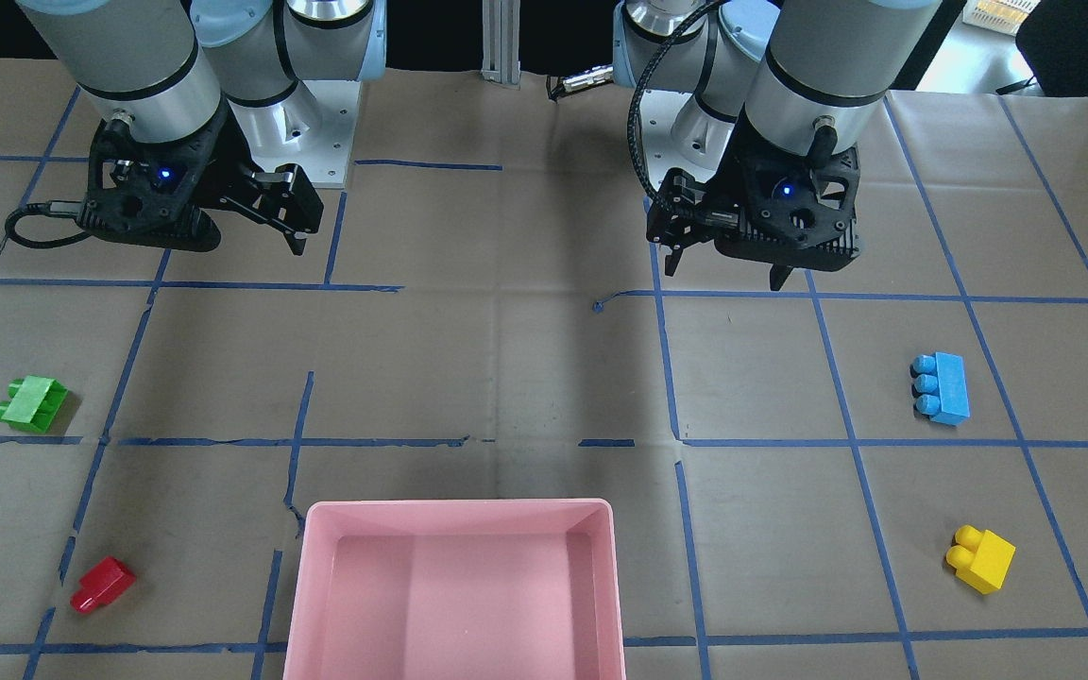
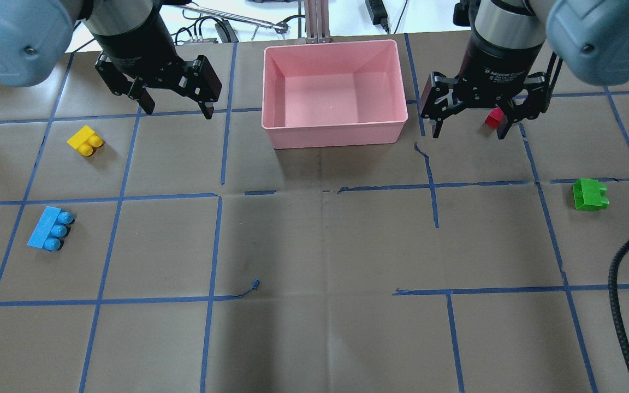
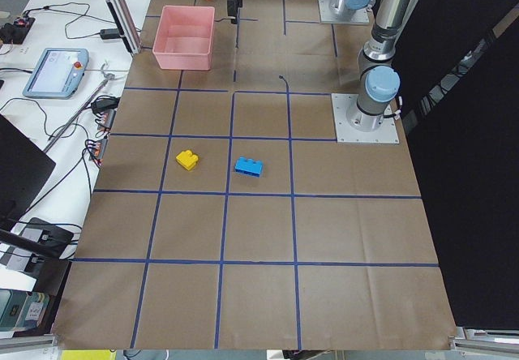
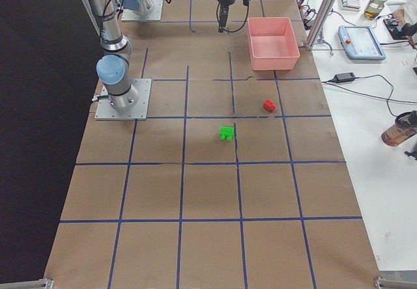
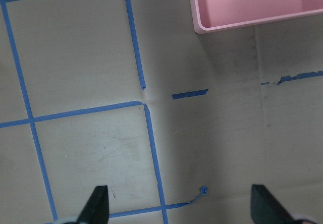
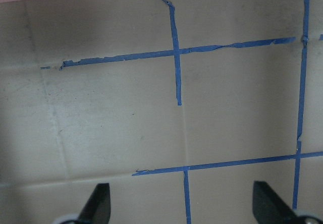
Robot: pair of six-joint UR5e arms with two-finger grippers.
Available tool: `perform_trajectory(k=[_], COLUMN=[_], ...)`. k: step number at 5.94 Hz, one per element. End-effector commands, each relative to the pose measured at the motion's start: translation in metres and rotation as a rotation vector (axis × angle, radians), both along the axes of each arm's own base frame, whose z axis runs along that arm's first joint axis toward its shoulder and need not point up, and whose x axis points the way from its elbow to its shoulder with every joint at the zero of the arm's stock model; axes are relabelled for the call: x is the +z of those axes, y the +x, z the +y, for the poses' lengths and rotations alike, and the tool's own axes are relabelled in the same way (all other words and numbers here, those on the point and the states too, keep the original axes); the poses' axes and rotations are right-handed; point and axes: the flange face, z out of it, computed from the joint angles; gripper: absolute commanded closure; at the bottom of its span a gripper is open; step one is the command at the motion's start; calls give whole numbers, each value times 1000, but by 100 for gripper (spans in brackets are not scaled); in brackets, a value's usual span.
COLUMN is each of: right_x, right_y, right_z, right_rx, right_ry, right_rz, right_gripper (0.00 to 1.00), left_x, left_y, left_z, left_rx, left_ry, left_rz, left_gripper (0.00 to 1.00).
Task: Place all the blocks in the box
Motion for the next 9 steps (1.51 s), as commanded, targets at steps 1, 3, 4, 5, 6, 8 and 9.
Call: perform_trajectory(k=[1,3,4,5,6,8,9], right_x=[0,0,0,-1,1,2,2], right_y=[0,0,0,0,-5,-13,-33], right_z=[0,0,0,0,-3,-7,-11], right_rx=[0,0,0,0,-5,-14,-52], right_ry=[0,0,0,1,-8,-13,-10], right_rz=[0,0,0,2,-1,12,11], right_gripper=[0,0,0,0,0,0,0], left_x=[4,4,7,8,12,-11,-32], left_y=[4,6,7,9,21,82,133], left_z=[0,1,2,2,8,3,-5], left_rx=[8,11,13,16,36,8,47], left_ry=[-6,-8,-13,-14,-19,32,67], left_rz=[1,-7,-3,-3,-12,-12,-1], left_gripper=[1,1,1,1,1,1,1])
